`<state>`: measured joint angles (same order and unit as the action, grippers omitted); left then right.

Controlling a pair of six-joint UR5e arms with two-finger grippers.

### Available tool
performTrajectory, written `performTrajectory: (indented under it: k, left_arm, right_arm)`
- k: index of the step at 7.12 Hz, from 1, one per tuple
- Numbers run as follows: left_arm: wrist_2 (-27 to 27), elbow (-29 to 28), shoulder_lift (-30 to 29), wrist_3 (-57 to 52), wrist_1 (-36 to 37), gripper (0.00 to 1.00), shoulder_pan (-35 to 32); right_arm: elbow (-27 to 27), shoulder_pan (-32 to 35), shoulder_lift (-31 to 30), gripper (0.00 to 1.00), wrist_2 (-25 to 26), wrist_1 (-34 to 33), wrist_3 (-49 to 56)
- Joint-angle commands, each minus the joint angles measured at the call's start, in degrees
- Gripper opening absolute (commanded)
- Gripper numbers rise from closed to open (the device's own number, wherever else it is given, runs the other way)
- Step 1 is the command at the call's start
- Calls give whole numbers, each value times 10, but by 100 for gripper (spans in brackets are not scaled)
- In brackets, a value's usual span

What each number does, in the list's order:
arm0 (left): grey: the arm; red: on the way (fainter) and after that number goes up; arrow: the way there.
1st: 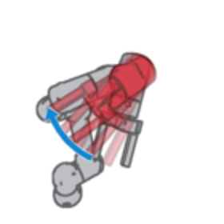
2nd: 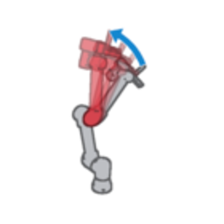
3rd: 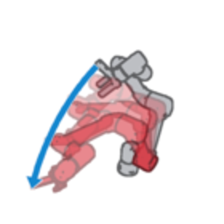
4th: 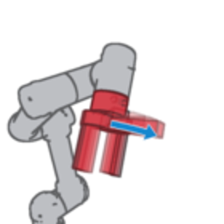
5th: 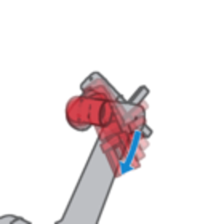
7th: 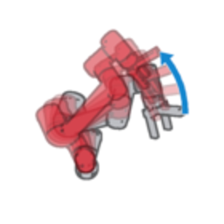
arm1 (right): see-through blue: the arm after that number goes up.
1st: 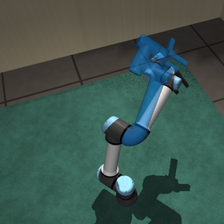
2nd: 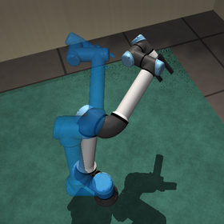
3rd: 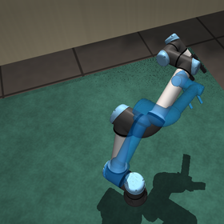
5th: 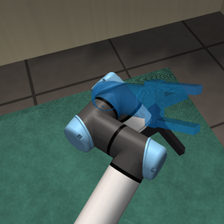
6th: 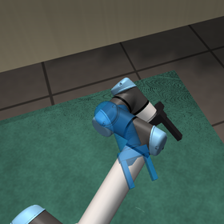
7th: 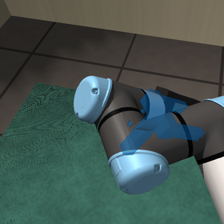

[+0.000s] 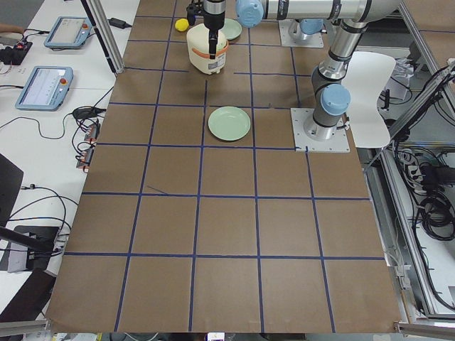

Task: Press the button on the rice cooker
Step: 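Move the right gripper toward the white rice cooker's lid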

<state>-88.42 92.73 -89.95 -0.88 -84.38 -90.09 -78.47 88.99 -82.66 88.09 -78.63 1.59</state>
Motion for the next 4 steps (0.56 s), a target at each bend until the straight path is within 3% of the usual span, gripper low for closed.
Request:
performTrajectory:
  k: [1, 4]
  left_arm:
    - [0, 0, 0, 0, 0, 100, 0]
    - [0, 0, 0, 0, 0, 100, 0]
  right_arm:
    - [-18, 0, -10, 100, 0, -2, -1]
    - [-21, 0, -10, 100, 1, -9, -1]
